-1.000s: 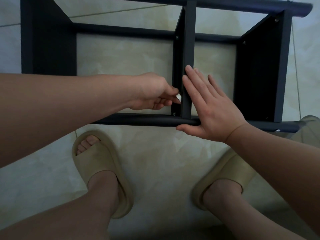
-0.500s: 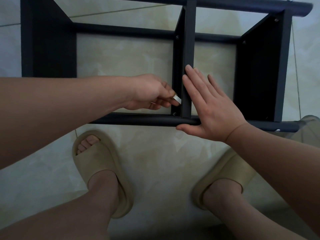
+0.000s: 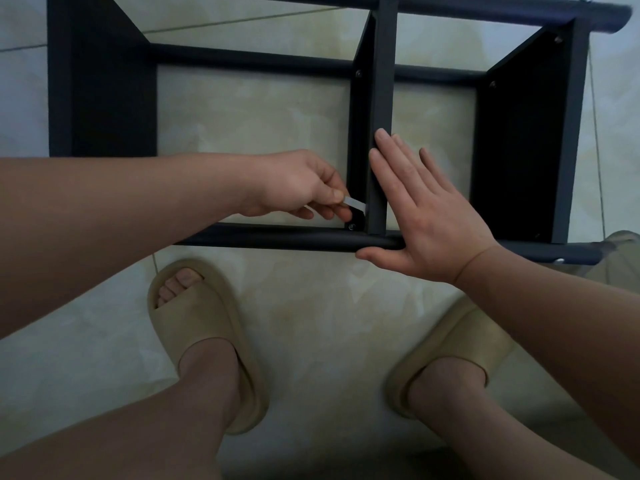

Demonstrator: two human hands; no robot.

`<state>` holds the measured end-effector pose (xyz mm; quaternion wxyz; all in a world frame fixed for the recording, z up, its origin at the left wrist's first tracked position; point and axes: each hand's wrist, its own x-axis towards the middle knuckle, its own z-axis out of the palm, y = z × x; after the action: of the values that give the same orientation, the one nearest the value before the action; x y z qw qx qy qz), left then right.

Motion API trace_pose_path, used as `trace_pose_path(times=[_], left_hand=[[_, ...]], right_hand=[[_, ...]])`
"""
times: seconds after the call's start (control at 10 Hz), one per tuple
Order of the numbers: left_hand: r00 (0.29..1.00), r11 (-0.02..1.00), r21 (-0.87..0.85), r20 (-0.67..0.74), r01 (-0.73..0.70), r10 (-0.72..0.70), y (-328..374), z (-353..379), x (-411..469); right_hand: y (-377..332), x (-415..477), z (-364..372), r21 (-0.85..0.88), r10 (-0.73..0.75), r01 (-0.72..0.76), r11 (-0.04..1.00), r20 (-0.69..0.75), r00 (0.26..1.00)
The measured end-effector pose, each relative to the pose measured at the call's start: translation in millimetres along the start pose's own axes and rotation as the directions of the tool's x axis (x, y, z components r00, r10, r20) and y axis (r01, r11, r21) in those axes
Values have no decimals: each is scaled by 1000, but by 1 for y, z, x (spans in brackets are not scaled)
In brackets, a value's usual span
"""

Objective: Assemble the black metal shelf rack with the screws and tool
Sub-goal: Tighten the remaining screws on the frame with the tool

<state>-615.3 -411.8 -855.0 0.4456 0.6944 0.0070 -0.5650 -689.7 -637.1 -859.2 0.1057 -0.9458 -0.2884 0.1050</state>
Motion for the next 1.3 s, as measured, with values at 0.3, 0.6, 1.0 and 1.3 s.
trace_pose_path(times=[0.3,0.6,1.0,1.3], left_hand=[[998,995,96,45,-40,36,-3,0,-6],[998,989,136,21,-65,62,-11,9,-7],[976,853,502,-217,141,-34,10,-1,-13],[793,796,599,-525,86,309,75,-58,-22]], right_hand=[[0,1,-1,4,2,-2,1000,9,1000],[-1,1,-1,0,6,-6,1000,-3,1000],[-6,2,-19,128,50,-74,989,180,982],[41,64,-83,192,294,-306,932,91,952]])
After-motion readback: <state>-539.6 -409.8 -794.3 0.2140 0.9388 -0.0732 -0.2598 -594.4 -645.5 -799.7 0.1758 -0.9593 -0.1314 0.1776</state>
